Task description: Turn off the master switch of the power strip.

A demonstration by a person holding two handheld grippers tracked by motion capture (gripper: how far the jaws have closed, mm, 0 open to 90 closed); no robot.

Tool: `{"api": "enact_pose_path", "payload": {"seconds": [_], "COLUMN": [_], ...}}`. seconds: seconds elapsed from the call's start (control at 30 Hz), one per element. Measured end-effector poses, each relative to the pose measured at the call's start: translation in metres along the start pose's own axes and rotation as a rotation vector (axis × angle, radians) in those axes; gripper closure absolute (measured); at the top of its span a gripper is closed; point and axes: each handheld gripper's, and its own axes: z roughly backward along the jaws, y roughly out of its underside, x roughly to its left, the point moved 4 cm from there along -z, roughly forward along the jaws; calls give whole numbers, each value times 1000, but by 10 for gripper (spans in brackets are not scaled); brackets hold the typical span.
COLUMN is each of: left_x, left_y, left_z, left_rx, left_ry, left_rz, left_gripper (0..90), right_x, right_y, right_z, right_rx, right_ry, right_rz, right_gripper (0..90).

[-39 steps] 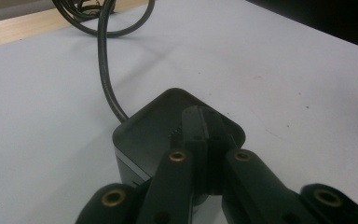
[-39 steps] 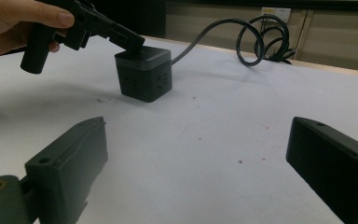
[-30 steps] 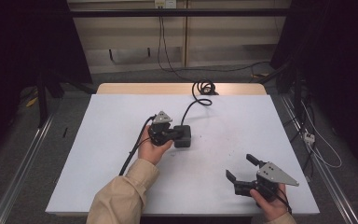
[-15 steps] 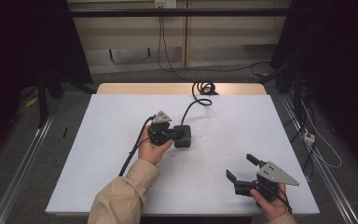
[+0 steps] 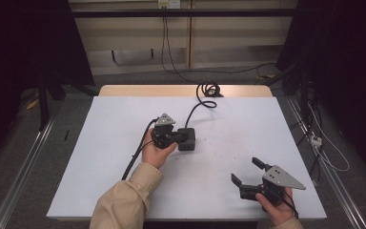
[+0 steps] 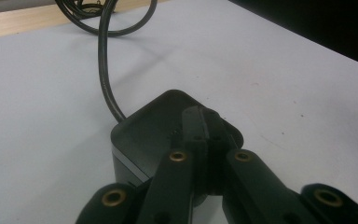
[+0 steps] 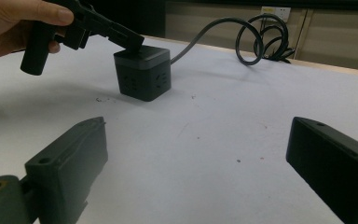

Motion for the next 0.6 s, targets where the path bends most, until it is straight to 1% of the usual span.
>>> {"api": "enact_pose_path", "payload": {"seconds": [0.13, 0.2, 0.23, 0.27, 0.33, 0.37, 0.43, 0.5, 0.6], "left_x": [0, 1, 1, 0, -1, -2, -3, -3, -3], "left_y": [0, -2, -2, -2, -2, -2, -2, -2, -2], "left_z": [0, 1, 1, 1, 0, 0, -1, -2, -2], "left_rx": [-1, -15, -17, -16, -18, -24, -25, -25, -26], "left_ry": [1, 6, 2, 1, 0, 6, 10, 11, 13], "left_rz": [-2, 5, -3, -3, 3, 12, 17, 13, 20], "left_gripper": [900, 900, 900, 900, 900, 900, 900, 900, 900], "right_x": [0, 0, 0, 0, 0, 0, 0, -1, 0], "right_y": [0, 0, 0, 0, -1, -1, -1, -1, -1], "right_z": [0, 0, 0, 0, 0, 0, 1, 1, 1], "right_rx": [-2, 0, -2, -3, -3, -5, -5, -5, -5], "right_ry": [0, 0, 0, 0, 2, 2, 3, 2, 2], "right_rz": [2, 2, 2, 2, 3, 4, 3, 3, 2], "right_gripper": [50, 50, 50, 50, 50, 50, 50, 50, 50]}}
